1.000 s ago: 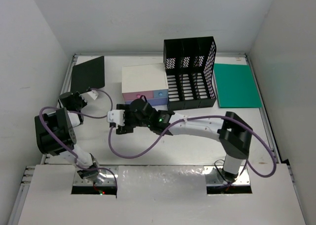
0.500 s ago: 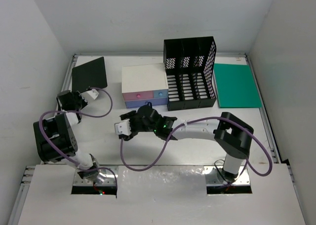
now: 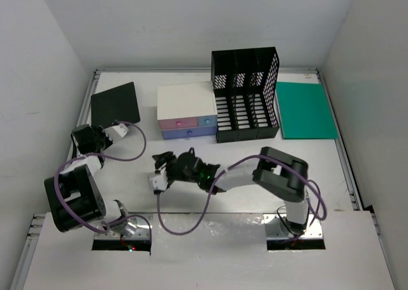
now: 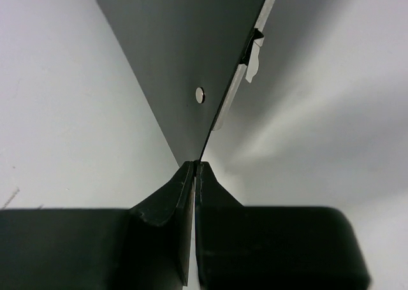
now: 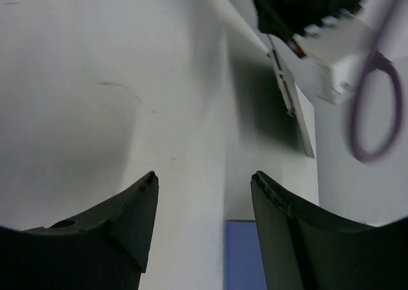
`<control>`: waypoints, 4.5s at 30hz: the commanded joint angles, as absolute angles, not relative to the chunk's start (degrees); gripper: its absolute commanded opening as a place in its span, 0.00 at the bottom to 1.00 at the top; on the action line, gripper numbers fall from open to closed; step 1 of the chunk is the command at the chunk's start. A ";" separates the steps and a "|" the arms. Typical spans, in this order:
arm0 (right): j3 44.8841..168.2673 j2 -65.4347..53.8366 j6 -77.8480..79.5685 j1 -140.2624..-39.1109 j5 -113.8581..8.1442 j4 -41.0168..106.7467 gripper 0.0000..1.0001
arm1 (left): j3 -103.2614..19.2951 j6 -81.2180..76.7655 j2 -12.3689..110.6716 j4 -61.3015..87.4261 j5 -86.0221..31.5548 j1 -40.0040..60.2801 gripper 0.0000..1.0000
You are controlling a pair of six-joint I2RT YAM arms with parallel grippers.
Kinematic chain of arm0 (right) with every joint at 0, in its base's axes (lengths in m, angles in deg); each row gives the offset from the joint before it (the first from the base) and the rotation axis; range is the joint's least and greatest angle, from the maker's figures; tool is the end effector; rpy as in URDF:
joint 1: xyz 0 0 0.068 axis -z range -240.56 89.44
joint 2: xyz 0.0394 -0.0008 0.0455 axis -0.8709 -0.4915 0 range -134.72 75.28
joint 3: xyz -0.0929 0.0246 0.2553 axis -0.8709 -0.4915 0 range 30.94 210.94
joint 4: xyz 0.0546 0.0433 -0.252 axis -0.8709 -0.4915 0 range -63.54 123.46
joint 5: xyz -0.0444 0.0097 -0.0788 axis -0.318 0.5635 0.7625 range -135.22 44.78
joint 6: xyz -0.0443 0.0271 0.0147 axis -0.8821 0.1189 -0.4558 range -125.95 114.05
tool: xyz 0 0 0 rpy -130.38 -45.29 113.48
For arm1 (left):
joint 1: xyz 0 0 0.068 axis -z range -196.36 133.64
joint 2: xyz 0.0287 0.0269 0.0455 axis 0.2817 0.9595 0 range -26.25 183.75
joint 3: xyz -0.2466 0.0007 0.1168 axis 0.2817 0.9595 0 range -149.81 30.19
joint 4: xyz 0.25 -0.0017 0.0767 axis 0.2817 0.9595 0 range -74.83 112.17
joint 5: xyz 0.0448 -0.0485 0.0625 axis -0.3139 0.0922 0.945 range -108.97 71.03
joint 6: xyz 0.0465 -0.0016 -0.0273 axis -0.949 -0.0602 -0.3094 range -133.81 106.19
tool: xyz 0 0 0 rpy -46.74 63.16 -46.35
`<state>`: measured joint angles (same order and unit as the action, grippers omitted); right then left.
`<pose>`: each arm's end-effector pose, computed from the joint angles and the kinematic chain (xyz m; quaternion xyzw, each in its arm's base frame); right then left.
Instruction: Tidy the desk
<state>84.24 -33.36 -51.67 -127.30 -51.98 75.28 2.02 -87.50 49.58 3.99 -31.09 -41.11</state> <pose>0.1539 0.3686 0.1705 -0.6720 0.4055 0.1583 0.5991 0.2322 0.0988 0.1641 0.4111 0.7885 0.2774 0.3638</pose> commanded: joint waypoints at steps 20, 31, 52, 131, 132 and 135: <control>118.22 -68.59 -78.97 -130.17 -28.52 85.13 0.56 | 5.92 -92.55 38.43 13.84 -34.09 -41.67 0.00; 120.32 -69.21 -80.84 -129.29 -29.83 89.97 0.54 | 7.33 -96.42 37.29 17.89 -33.47 -41.59 0.00; 141.49 -82.46 -77.06 -123.84 -32.65 82.42 0.60 | 6.45 -97.65 36.23 23.08 -35.32 -41.67 0.00; 97.57 3.04 -22.92 -99.77 -4.17 86.18 0.00 | -63.68 -35.34 44.41 48.65 -59.05 -50.02 1.00; 97.39 2.25 -22.74 -98.98 -4.08 88.98 0.00 | -63.33 -35.60 44.32 48.57 -59.05 -49.94 1.00; 96.86 -0.74 -20.81 -95.64 -10.39 92.24 0.00 | -61.93 -36.04 44.32 47.86 -59.05 -49.94 1.00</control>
